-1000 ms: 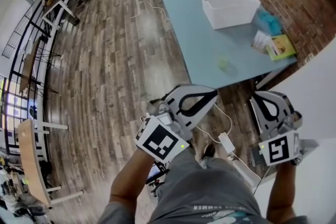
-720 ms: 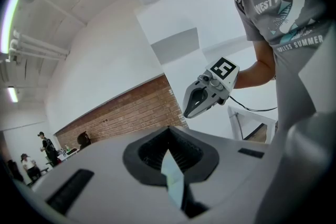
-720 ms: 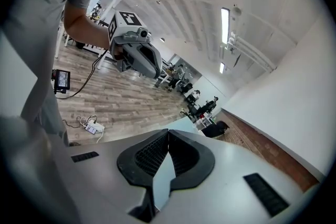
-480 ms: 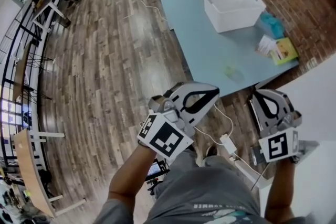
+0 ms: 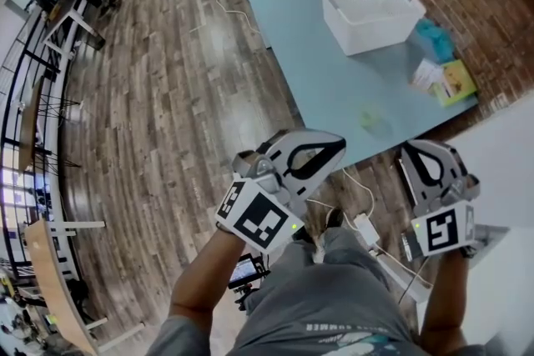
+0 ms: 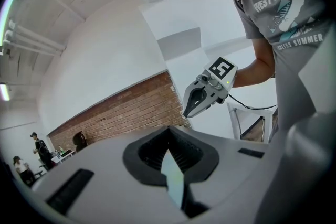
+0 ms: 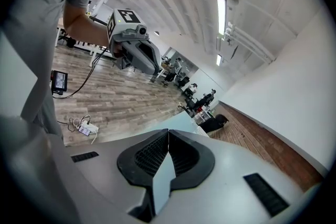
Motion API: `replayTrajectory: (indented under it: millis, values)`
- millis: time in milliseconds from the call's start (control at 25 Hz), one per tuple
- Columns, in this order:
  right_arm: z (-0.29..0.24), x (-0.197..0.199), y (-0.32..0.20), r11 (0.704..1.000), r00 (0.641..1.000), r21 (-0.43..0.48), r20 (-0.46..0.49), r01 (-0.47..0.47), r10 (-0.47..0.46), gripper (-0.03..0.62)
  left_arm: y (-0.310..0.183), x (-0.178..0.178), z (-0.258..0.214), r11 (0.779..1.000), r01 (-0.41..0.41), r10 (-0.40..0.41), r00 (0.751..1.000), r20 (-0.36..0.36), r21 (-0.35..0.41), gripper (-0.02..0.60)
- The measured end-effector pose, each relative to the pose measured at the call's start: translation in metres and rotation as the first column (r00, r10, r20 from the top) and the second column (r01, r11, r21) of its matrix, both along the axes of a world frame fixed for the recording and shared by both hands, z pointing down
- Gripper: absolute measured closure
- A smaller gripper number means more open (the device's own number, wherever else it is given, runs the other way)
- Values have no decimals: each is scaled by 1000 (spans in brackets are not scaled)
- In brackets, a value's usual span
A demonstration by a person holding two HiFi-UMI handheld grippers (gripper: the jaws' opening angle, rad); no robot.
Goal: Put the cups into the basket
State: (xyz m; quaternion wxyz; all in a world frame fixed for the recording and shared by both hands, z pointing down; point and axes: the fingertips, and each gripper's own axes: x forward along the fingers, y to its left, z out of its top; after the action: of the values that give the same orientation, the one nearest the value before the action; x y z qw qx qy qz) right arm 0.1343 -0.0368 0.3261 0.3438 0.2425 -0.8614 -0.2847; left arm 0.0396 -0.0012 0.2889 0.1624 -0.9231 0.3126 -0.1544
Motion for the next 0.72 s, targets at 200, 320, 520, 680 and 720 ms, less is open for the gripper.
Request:
replayTrajectory:
  millis: [200,320,520,680,720]
  values:
    - [8,7,-30,1000,1000,-16,-16,10,-10,580,-29,7,8,1000,15,-14,1000,9,-18,580]
    - [8,13,-46,1000,1000,-16,-10,25,-25,579,-48,13,14,999,30,-29,998,54,-14,580]
    - [10,14,-65,998,998,-19,6,58,-58,579,-68,18,22,998,57,-56,993,105,-7,580]
    - [23,10,-79,997,998,-43,-2,66,-66,580,-79,12,28,997,70,-67,992,103,-20,580]
    - [25,7,-82,997,998,-49,-2,65,-65,580,-83,8,30,997,69,-66,993,102,-26,580]
